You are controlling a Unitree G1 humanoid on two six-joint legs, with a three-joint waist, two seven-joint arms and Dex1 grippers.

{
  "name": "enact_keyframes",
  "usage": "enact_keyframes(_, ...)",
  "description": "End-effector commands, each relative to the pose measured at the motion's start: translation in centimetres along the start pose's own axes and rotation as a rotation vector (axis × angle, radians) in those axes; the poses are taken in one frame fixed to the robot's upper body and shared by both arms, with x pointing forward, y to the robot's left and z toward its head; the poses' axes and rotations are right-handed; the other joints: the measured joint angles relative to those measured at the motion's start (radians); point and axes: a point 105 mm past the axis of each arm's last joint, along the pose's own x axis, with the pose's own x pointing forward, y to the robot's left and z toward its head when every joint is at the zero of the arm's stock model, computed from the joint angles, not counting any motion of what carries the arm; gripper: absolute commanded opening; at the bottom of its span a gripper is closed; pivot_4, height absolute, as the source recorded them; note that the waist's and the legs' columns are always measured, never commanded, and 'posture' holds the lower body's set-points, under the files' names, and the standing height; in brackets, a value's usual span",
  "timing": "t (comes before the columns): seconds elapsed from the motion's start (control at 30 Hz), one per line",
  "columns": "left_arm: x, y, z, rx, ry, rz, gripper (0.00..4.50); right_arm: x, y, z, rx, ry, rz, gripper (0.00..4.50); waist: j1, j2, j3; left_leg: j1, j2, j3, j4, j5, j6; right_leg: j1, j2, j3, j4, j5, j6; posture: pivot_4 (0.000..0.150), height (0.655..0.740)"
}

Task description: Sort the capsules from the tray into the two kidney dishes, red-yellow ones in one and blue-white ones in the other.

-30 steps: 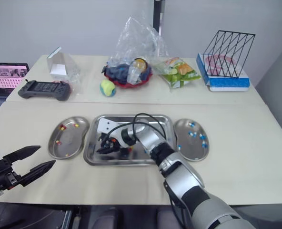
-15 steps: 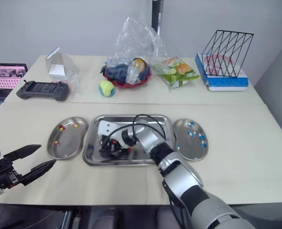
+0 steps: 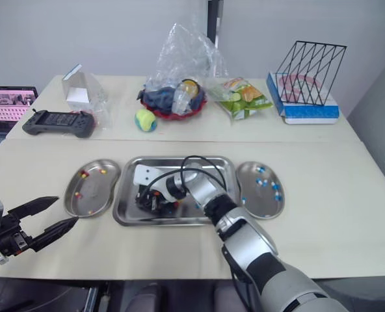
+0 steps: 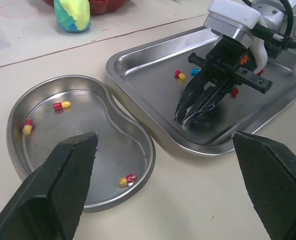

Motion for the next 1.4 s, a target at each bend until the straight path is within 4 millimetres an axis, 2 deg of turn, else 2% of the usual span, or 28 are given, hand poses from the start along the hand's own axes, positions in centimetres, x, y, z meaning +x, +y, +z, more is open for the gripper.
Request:
enact_keyframes(0.03, 0.0, 0.1, 0.5, 0.044, -0.002, 0.0, 4.5, -0.2, -0.2, 1.1, -0.006, -0.046, -0.011, 0.54, 0.0, 0.0, 0.0, 0.0, 0.0, 0.0, 0.0, 0.0, 0.0, 0.0, 0.0, 0.0, 0.0, 0.0, 0.0, 0.15, 0.7174)
enact_keyframes(0.17, 0.1, 0.1, 0.5, 0.049, -0.001, -0.005, 4.5, -0.2, 0.0, 0.3, -0.018, -0.008, -0.007, 0.54, 0.0, 0.0, 0.0, 0.0, 0.0, 0.0, 0.0, 0.0, 0.0, 0.0, 0.0, 0.0, 0.0, 0.0, 0.0, 0.15, 0.7174)
enact_keyframes(0.37, 0.2, 0.2, 0.5, 0.051, -0.002, -0.007, 4.5, -0.2, 0.0, 0.5, -0.005, -0.02, -0.007, 0.54, 0.0, 0.0, 0.0, 0.0, 0.0, 0.0, 0.0, 0.0, 0.0, 0.0, 0.0, 0.0, 0.0, 0.0, 0.0, 0.15, 0.7174)
enact_keyframes(0.43, 0.3, 0.2, 0.5, 0.053, -0.002, -0.008, 4.5, -0.3, 0.0, 0.6, -0.004, -0.023, -0.008, 0.01, 0.0, 0.0, 0.0, 0.0, 0.0, 0.0, 0.0, 0.0, 0.0, 0.0, 0.0, 0.0, 0.0, 0.0, 0.0, 0.15, 0.7174)
enact_keyframes(0.53, 0.3, 0.2, 0.5, 0.053, -0.003, -0.008, 4.5, -0.3, -0.1, 0.7, -0.005, -0.027, -0.01, 0.01, 0.0, 0.0, 0.0, 0.0, 0.0, 0.0, 0.0, 0.0, 0.0, 0.0, 0.0, 0.0, 0.0, 0.0, 0.0, 0.15, 0.7174)
enact_keyframes(0.73, 0.4, 0.4, 0.7, 0.057, -0.007, -0.014, 4.5, -0.5, 0.0, 2.9, 0.013, -0.113, 0.003, 0.01, 0.0, 0.0, 0.0, 0.0, 0.0, 0.0, 0.0, 0.0, 0.0, 0.0, 0.0, 0.0, 0.0, 0.0, 0.0, 0.15, 0.7174)
enact_keyframes(0.9, 0.4, 0.5, 1.0, 0.057, -0.017, -0.024, 4.5, -1.8, -0.2, 4.8, 0.032, -0.174, 0.009, 0.01, 0.001, 0.0, 0.0, 0.0, 0.0, 0.0, 0.0, 0.0, 0.0, 0.0, 0.0, 0.0, 0.0, 0.0, 0.0, 0.15, 0.7174)
enact_keyframes(0.97, 0.5, 0.5, 1.3, 0.06, -0.027, -0.032, 4.5, -3.4, -0.5, 5.6, 0.054, -0.21, 0.017, 0.01, 0.002, 0.0, 0.0, 0.0, 0.0, 0.0, 0.0, 0.0, 0.0, 0.0, 0.0, 0.0, 0.0, 0.0, 0.0, 0.15, 0.7174)
enact_keyframes(1.13, 1.3, 0.4, 2.3, 0.073, -0.06, -0.089, 4.5, -9.0, -3.3, 6.8, 0.095, -0.274, -0.109, 0.01, 0.016, 0.0, 0.0, -0.001, -0.001, 0.0, 0.0, 0.0, -0.001, 0.0, -0.001, -0.001, 0.0, 0.0, 0.0, 0.15, 0.7174)
enact_keyframes(1.33, 2.5, 0.5, 3.1, 0.081, -0.077, -0.143, 4.5, -14.9, -4.9, 4.6, 0.099, -0.233, -0.258, 0.01, 0.022, 0.0, 0.0, -0.001, -0.001, 0.0, 0.0, 0.0, -0.001, 0.0, -0.001, -0.001, -0.001, 0.0, 0.0, 0.15, 0.7174)
enact_keyframes(1.4, 3.1, 0.7, 3.3, 0.089, -0.081, -0.165, 4.5, -17.8, -5.7, 2.9, 0.125, -0.191, -0.35, 0.01, 0.024, 0.0, 0.0, -0.001, -0.001, 0.0, 0.0, 0.0, 0.0, 0.0, -0.001, -0.001, -0.001, 0.0, 0.0, 0.15, 0.7174)
